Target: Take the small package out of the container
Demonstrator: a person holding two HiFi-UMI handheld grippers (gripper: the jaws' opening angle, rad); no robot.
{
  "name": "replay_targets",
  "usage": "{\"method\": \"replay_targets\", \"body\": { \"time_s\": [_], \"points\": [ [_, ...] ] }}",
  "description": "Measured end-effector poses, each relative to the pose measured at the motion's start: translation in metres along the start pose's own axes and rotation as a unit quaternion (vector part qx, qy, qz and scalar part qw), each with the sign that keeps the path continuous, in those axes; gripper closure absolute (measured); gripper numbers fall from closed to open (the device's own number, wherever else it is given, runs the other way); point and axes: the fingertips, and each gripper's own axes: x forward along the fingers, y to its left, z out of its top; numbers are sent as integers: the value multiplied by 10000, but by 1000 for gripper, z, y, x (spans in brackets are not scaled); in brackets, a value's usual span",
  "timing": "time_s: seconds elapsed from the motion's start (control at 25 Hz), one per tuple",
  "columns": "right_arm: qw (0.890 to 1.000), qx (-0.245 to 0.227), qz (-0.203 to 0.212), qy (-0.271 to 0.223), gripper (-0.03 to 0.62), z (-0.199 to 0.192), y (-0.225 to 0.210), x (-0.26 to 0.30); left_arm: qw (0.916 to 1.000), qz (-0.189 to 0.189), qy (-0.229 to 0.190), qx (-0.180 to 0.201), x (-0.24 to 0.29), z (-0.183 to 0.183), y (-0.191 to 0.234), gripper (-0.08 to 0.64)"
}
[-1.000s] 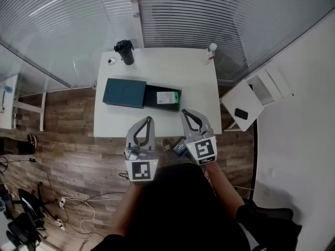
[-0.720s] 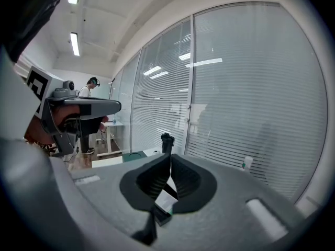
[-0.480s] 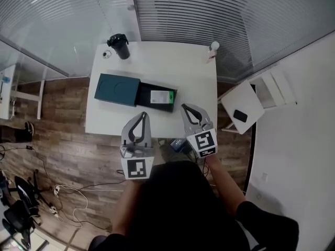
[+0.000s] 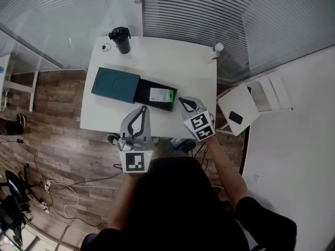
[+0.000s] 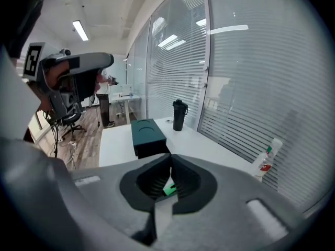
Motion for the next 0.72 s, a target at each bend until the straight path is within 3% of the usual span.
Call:
{"method": "replay_targets", "body": {
  "time_s": [0.12, 0.24, 0.4, 0.56, 0.72],
  "points": [
    [9983, -437, 62, 371, 589, -11, -1, 18, 9999, -99, -69, 82, 1, 3, 5, 561],
    [9957, -456, 266, 756, 528, -28, -1, 38, 9999, -110, -126, 0, -1, 8, 13, 561],
    [9891, -547, 489, 1276, 514, -47, 3, 58, 9999, -90, -73, 22, -6, 9, 25, 561],
    [9740, -1269, 816, 1691, 458, -64, 15, 78, 10000, 18, -50, -67, -8, 7, 33, 561],
    [9558, -1990, 956, 1942, 448, -81, 20, 94, 9999, 85, 56, -49, -12, -1, 34, 561]
  ]
}}
